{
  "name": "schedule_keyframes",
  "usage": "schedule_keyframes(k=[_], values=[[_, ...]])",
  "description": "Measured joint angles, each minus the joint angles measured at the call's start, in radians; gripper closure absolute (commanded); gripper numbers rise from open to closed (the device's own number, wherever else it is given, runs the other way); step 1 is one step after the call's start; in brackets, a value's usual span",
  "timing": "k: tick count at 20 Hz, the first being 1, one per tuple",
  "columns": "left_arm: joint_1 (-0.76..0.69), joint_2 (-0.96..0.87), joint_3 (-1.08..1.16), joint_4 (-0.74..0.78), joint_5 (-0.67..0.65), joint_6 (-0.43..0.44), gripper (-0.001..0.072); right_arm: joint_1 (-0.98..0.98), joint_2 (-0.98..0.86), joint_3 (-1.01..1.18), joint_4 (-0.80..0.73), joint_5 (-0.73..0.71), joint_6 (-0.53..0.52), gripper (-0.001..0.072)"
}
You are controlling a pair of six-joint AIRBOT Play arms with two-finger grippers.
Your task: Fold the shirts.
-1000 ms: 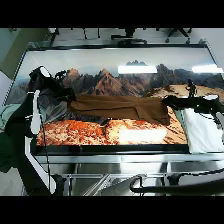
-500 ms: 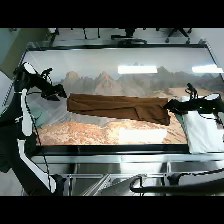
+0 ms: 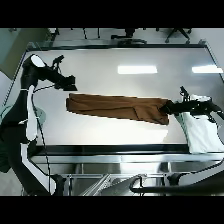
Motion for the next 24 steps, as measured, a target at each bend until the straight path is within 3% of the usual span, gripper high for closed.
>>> schedule_keyframes(k=[6, 15, 20, 24], values=[[-0.252, -0.108, 0.000, -0.039, 0.133, 0.033, 0.0691, 0.000, 0.083, 0.121, 0.024, 0.126, -0.004, 0.0688], [-0.584, -0.264, 0.001, -0.064, 0.379, 0.040, 0.0691, 0.000, 0.212, 0.482, 0.168, 0.438, 0.183, 0.0688], [-0.642, -0.254, 0.031, -0.051, 0.428, 0.042, 0.0691, 0.008, 0.233, 0.525, 0.213, 0.484, 0.227, 0.0688], [-0.557, -0.091, 0.056, -0.055, 0.371, 0.042, 0.0691, 0.049, 0.235, 0.531, 0.220, 0.486, 0.254, 0.0688]])
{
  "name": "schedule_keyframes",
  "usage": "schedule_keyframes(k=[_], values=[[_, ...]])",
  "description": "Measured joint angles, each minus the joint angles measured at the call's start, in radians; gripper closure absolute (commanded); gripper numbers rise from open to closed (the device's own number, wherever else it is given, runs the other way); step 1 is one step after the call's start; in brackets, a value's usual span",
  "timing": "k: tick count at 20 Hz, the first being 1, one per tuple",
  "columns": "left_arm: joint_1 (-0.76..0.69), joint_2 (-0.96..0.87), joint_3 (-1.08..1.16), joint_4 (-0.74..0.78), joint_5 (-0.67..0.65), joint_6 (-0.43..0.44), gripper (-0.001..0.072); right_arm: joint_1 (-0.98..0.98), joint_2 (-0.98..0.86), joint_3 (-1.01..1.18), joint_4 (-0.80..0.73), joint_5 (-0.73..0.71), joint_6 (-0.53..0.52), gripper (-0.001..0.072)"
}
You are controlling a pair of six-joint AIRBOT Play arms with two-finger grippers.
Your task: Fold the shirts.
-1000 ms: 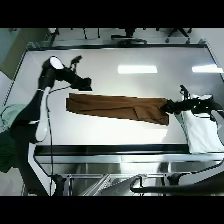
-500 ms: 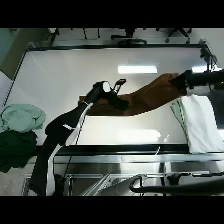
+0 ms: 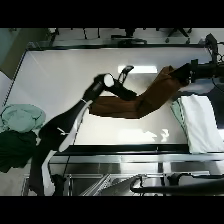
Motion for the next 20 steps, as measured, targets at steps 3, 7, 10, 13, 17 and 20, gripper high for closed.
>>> schedule_keyframes(k=[3, 7, 10, 13, 17, 20], values=[[0.137, 0.190, 0.006, -0.039, -0.050, 0.002, 0.0691, 0.109, -0.001, 0.001, 0.004, -0.061, 0.016, 0.0688], [0.378, 0.427, 0.006, -0.170, -0.090, 0.033, 0.0691, 0.404, -0.055, -0.001, -0.001, -0.283, 0.022, 0.0683], [0.542, 0.569, -0.053, -0.254, -0.101, 0.063, 0.0691, 0.702, -0.197, -0.003, -0.061, -0.601, 0.013, 0.0095], [0.655, 0.673, -0.155, -0.301, -0.108, 0.103, 0.0691, 0.905, -0.367, 0.001, -0.101, -0.883, -0.010, 0.0151], [0.726, 0.733, -0.264, -0.326, -0.108, 0.155, 0.0691, 0.921, -0.421, 0.008, -0.130, -0.980, -0.024, 0.0151], [0.743, 0.745, -0.304, -0.336, -0.105, 0.183, 0.0691, 0.804, -0.364, 0.008, -0.141, -0.887, -0.024, 0.0151]])
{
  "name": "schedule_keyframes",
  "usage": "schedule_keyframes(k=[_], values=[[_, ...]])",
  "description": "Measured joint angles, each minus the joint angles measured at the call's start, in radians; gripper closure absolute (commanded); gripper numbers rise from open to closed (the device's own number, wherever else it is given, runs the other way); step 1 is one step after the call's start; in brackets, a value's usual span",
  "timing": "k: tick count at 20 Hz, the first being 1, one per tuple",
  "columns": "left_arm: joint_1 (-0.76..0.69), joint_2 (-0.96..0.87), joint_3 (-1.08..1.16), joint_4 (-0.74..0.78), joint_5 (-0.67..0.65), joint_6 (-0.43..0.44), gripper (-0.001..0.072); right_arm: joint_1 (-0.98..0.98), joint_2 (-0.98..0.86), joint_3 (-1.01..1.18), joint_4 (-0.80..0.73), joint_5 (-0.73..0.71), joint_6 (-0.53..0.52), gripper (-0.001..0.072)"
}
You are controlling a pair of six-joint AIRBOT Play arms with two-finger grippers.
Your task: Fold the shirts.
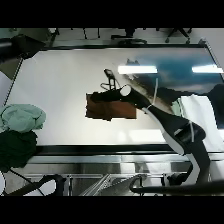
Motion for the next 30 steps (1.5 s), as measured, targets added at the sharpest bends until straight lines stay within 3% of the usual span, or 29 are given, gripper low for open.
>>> schedule_keyframes(k=[3, 7, 9, 16, 20, 21, 22, 30], values=[[0.005, 0.002, -0.015, -0.003, 0.007, 0.015, 0.0691, -0.163, 0.079, 0.001, -0.009, 0.132, 0.001, 0.0148], [0.007, 0.002, -0.022, -0.006, 0.011, 0.021, 0.0691, -0.346, 0.117, -0.019, -0.127, 0.318, 0.122, 0.0122], [0.008, 0.002, -0.023, -0.006, 0.010, 0.024, 0.0691, -0.396, 0.113, -0.050, -0.192, 0.391, 0.165, 0.0064], [0.008, 0.002, -0.024, -0.005, -0.005, 0.027, 0.0691, -0.417, -0.003, -0.100, -0.270, 0.457, 0.211, 0.0064], [0.008, 0.002, -0.024, -0.004, -0.009, 0.027, 0.0691, -0.386, -0.055, -0.102, -0.214, 0.471, 0.183, 0.0083], [0.008, 0.002, -0.024, -0.004, -0.011, 0.027, 0.0691, -0.376, -0.063, -0.103, -0.199, 0.472, 0.165, 0.0344], [0.008, 0.002, -0.024, -0.004, -0.011, 0.027, 0.0691, -0.365, -0.072, -0.105, -0.183, 0.471, 0.143, 0.0675], [0.008, 0.002, -0.024, -0.005, -0.011, 0.024, 0.0691, -0.423, 0.002, 0.051, 0.040, 0.496, 0.017, 0.0689]])
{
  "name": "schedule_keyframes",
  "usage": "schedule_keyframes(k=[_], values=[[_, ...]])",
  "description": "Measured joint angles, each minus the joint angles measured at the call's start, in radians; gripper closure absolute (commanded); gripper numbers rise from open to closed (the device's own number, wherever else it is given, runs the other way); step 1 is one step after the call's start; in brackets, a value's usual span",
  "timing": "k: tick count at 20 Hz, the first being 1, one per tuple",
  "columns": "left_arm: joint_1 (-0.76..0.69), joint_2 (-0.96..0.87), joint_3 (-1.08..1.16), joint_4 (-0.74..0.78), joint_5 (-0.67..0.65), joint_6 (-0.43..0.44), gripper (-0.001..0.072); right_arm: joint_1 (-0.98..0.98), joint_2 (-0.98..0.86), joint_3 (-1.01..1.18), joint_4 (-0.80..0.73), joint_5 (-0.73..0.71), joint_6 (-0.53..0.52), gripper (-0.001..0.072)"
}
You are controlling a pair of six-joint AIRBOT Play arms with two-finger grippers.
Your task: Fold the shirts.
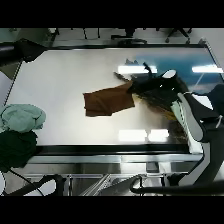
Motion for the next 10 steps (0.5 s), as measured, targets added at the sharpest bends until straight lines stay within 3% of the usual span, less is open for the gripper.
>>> schedule_keyframes(k=[10], values=[[0.000, 0.000, 0.000, 0.000, -0.014, 0.000, 0.0691, -0.368, 0.163, 0.214, 0.040, 0.003, 0.172, 0.0689]])
